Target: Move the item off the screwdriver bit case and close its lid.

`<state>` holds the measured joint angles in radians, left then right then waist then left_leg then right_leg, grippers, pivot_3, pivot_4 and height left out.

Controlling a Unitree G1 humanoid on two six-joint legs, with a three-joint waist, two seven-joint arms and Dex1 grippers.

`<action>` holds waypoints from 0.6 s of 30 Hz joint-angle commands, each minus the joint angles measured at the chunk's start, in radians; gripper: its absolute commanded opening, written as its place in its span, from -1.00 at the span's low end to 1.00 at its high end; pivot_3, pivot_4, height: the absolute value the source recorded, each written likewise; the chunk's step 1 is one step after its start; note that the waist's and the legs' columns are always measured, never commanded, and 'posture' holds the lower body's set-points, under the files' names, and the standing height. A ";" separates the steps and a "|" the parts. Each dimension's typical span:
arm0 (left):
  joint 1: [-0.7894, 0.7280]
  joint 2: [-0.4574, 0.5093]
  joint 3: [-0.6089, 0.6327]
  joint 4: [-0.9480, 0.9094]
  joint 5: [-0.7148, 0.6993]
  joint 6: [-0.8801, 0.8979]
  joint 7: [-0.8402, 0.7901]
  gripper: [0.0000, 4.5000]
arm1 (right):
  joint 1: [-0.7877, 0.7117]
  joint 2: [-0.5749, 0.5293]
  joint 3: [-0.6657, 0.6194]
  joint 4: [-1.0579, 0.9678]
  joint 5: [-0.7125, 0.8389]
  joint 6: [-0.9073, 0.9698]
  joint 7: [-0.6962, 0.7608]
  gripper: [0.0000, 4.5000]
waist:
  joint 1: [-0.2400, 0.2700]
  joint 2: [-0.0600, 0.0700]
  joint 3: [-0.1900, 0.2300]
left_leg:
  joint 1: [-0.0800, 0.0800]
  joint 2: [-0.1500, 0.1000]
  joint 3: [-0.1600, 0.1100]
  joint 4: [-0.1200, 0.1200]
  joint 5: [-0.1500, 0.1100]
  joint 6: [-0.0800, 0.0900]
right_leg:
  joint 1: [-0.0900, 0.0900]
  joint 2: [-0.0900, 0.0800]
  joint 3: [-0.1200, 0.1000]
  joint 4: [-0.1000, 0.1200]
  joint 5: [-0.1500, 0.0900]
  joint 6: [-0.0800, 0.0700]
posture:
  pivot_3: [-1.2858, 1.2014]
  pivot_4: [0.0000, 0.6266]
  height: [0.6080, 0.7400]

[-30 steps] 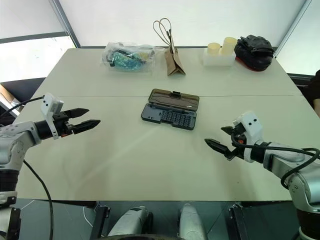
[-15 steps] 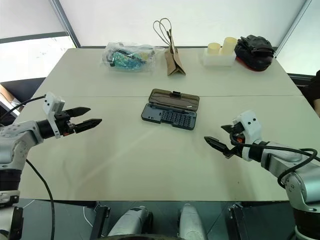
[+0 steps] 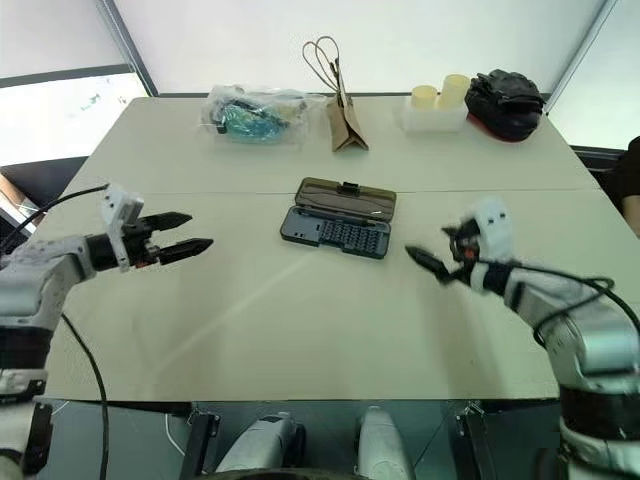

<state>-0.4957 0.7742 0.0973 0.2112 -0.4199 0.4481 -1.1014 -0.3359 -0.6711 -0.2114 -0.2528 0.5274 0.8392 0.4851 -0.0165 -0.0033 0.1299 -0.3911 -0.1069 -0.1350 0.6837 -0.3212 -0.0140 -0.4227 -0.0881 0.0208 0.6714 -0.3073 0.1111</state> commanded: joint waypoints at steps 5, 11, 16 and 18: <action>-0.197 -0.002 -0.180 0.031 0.064 -0.097 -0.250 0.99 | -0.546 0.215 0.207 0.745 -0.294 -0.251 -0.117 1.00 | -0.026 0.001 0.000 | 0.000 0.000 0.000 -0.001 0.000 -0.001 | -0.006 -0.001 -0.001 0.005 0.000 0.000 | 0.03 -0.52 1.00; -0.305 -0.071 -0.212 0.194 0.148 -0.200 -0.222 0.99 | -0.768 0.294 0.283 1.280 -0.443 -0.410 -0.107 1.00 | -0.042 0.001 0.000 | -0.001 -0.004 -0.001 -0.002 0.000 0.000 | -0.009 -0.005 -0.004 0.011 0.000 0.000 | 0.03 -0.52 1.00; -0.326 -0.115 -0.197 0.242 0.161 -0.204 -0.188 0.99 | -0.833 0.314 0.302 1.442 -0.512 -0.475 -0.078 1.00 | -0.062 0.001 0.000 | -0.001 -0.005 -0.001 -0.001 0.000 0.001 | -0.008 -0.006 -0.004 0.012 0.000 0.000 | 0.03 -0.52 1.00; -0.326 -0.136 -0.201 0.249 0.175 -0.227 -0.169 0.99 | -0.850 0.326 0.310 1.480 -0.533 -0.474 -0.041 1.00 | -0.065 0.001 0.000 | -0.001 -0.005 -0.001 0.000 0.000 0.001 | -0.008 -0.006 -0.004 0.012 0.000 0.000 | 0.03 -0.52 1.00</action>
<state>-0.8011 0.6420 -0.1248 0.4681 -0.2501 0.2474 -1.2860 -1.1689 -0.3590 0.0850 1.1923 0.0219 0.3633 0.4184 -0.0816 -0.0027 0.1299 -0.3920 -0.1118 -0.1364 0.6833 -0.3214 -0.0135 -0.4310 -0.0941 0.0170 0.6839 -0.3073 0.1110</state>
